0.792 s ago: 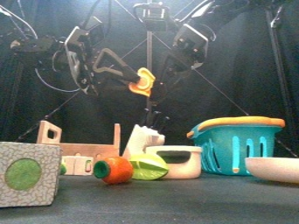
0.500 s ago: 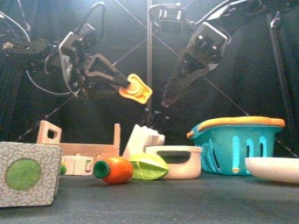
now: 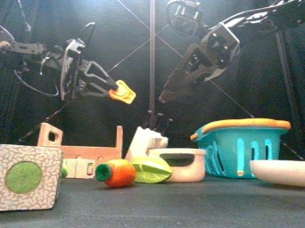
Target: Place squash half in toolbox
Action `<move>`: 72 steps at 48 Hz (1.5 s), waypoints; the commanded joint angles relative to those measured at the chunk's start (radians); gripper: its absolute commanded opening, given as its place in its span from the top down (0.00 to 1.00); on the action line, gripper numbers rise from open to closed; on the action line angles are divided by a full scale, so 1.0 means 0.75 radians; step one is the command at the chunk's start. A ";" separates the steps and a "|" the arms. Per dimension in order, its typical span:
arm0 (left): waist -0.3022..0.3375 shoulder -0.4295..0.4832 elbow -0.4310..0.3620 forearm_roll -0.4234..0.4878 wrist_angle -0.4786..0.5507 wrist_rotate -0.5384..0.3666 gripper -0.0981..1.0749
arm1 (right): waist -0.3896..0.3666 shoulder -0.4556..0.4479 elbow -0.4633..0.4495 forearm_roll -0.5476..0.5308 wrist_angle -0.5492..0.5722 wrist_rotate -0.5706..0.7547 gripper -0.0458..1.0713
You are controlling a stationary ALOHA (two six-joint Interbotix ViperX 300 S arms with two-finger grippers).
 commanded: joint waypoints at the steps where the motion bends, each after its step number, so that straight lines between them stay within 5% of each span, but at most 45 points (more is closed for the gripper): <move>1: 0.063 -0.010 -0.002 -0.020 0.010 0.002 0.30 | -0.002 -0.055 -0.012 -0.022 0.002 0.010 0.09; 16: 0.266 -0.016 0.047 -0.041 0.041 0.004 0.30 | 0.004 -0.092 0.022 -0.031 0.000 0.006 0.09; 38: 0.479 -0.020 0.057 -0.039 0.337 0.002 0.29 | 0.000 -0.086 0.037 -0.033 0.000 0.000 0.09; 55: 0.499 -0.014 0.057 -0.037 0.403 0.002 0.28 | -0.004 -0.055 0.031 -0.033 0.000 -0.002 0.09; 72: 0.497 -0.014 0.047 -0.037 0.403 0.002 0.16 | -0.006 -0.053 0.035 -0.035 0.000 -0.004 0.09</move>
